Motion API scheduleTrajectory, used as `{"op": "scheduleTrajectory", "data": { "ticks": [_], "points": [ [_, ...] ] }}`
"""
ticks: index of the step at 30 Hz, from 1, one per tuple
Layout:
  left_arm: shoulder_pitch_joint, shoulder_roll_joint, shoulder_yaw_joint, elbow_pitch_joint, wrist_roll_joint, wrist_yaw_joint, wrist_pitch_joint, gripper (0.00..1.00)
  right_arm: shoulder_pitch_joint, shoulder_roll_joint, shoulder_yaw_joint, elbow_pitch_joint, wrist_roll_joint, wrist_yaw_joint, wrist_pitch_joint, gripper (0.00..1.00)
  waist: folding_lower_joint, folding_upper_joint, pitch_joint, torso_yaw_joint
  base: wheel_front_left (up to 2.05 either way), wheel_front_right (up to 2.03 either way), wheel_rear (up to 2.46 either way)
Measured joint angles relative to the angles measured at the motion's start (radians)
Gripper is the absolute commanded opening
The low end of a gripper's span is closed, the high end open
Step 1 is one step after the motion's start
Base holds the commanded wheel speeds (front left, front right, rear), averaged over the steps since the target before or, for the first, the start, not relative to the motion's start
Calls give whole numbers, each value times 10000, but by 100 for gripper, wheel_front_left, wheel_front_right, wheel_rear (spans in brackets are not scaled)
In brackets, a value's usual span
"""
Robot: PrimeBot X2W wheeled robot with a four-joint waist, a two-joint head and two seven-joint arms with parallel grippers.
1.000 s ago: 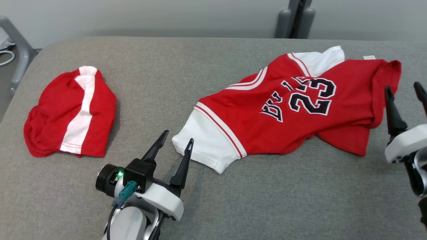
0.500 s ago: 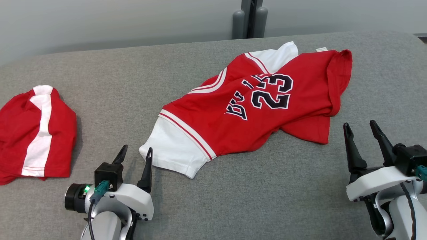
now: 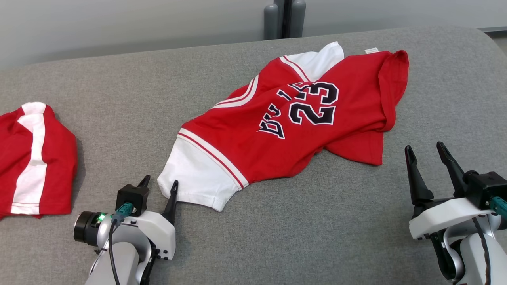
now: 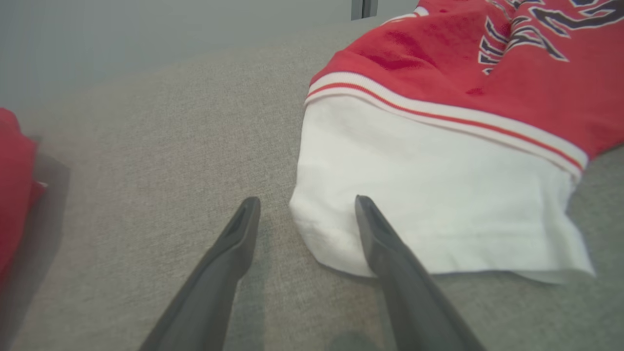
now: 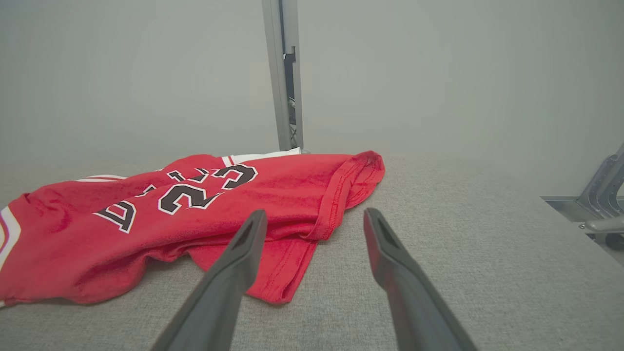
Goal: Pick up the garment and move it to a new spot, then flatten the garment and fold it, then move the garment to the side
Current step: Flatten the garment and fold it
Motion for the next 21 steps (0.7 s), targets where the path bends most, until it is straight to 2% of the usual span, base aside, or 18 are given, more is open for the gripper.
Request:
{"op": "scheduleTrajectory", "data": {
  "ticks": [10, 11, 12, 13, 14, 21],
  "points": [
    [-580, -75, -268, 1246, -25, -274, -153, 100, 40, 176, -119, -8, -188, 0, 69, 100, 0, 0, 64, 18, 0, 0, 0],
    [-613, -81, -299, 1329, -44, -332, -157, 82, 40, 184, -128, -8, -190, 0, 69, 100, 0, 0, 65, 22, 0, 0, 0],
    [-643, -94, -320, 1392, -77, -393, -174, 41, 40, 186, -148, -6, -192, 0, 69, 100, 0, 0, 61, 33, 0, 0, 0],
    [-662, -115, -337, 1425, -100, -456, -217, 16, 40, 188, -169, -4, -192, 0, 69, 100, 0, 0, 55, 49, 0, 0, 0],
    [-679, -142, -368, 1442, -100, -497, -245, 0, 42, 190, -198, 2, -192, 0, 69, 100, -1, 0, 46, 71, 0, 0, 0],
    [-695, -247, -318, 890, -261, -548, -368, 0, 120, 353, -428, 453, -17, 0, 127, 100, -1, 0, -38, 388, 0, 0, 0]
  ]
}}
